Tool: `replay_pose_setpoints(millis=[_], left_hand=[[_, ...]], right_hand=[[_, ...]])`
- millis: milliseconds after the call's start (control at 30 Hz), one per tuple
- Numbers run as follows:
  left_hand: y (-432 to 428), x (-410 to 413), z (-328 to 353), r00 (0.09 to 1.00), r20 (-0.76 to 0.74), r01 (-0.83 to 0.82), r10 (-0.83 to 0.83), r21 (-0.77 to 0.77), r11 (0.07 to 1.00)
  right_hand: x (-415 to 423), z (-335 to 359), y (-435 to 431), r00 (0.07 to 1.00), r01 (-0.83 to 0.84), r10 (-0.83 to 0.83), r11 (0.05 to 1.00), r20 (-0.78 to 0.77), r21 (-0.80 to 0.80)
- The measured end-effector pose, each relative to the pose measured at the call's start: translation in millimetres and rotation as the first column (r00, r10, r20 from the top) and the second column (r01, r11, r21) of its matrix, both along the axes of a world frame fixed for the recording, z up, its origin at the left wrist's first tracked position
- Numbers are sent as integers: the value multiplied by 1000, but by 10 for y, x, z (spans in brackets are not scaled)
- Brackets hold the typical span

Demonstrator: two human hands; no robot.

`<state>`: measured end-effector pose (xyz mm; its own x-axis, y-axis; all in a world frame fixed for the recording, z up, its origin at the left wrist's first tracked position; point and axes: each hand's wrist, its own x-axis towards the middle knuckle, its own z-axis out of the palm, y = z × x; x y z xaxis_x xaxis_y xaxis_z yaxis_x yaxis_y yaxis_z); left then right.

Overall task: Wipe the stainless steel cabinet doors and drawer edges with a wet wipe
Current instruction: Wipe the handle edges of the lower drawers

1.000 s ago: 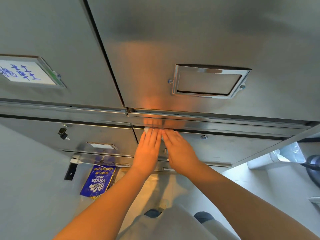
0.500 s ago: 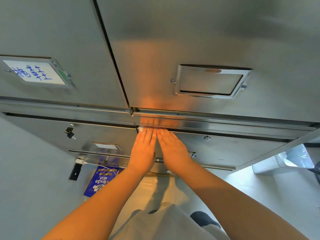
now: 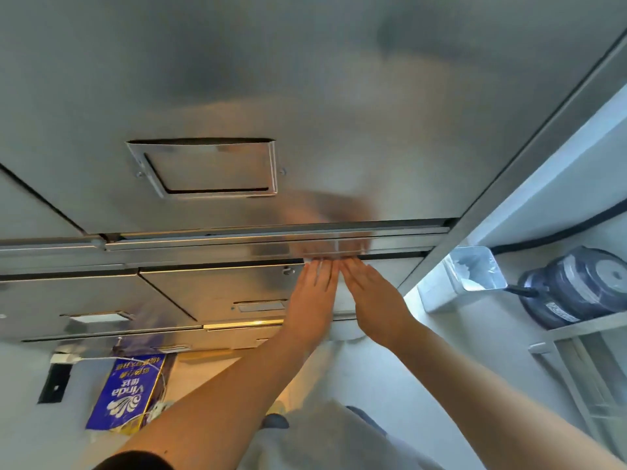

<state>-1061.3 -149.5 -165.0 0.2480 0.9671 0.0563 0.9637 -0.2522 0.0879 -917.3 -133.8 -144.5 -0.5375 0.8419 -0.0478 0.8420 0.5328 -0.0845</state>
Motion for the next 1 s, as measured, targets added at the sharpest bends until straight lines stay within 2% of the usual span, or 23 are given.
replay_pose_setpoints(millis=[167, 400, 700, 833, 1000], left_hand=[[132, 699, 7, 999, -16, 36, -36, -13, 999], [244, 1241, -15, 992, -117, 53, -54, -7, 999], [202, 928, 20, 956, -279, 107, -92, 40, 993], [105, 507, 17, 960, -274, 79, -62, 51, 996], [-36, -434, -18, 976, -219, 29, -17, 49, 998]], right_hand=[[692, 77, 111, 995, 13, -16, 999, 96, 34], [1181, 74, 199, 992, 118, -116, 992, 43, -42], [788, 64, 68, 981, 188, -189, 982, -43, -25], [340, 150, -15, 987, 157, -158, 987, -14, -30], [-575, 109, -159, 992, 113, -115, 993, -50, -33]])
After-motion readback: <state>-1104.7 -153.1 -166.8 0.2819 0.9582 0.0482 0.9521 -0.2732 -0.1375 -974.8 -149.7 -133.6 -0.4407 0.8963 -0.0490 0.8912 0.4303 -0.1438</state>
